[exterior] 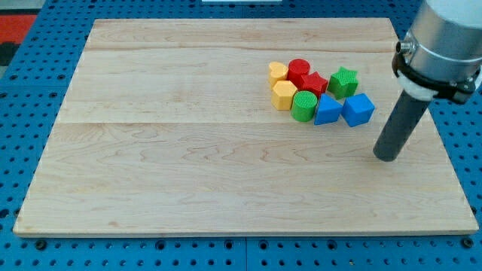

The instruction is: Separate the red circle from the group of blocks

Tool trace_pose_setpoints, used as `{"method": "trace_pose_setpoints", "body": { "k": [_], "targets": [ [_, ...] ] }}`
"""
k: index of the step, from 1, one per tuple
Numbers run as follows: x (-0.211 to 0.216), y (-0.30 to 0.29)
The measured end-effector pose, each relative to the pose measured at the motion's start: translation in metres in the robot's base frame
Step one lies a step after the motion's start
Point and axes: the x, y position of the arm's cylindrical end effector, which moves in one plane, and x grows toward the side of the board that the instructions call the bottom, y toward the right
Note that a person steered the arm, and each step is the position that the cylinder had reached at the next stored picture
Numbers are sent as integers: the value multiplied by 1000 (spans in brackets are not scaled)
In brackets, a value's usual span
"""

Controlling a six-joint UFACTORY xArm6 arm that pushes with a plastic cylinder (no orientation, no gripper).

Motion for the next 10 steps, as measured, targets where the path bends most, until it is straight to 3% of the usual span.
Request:
{"method": "trace_pose_setpoints", "body": {
  "k": [1, 2, 4, 7, 9, 10],
  "targets": [
    [-2, -30],
    [-52, -18],
    [-89, -106],
    [-188, -131],
    [-173, -130],
    [-189, -112]
  ]
}}
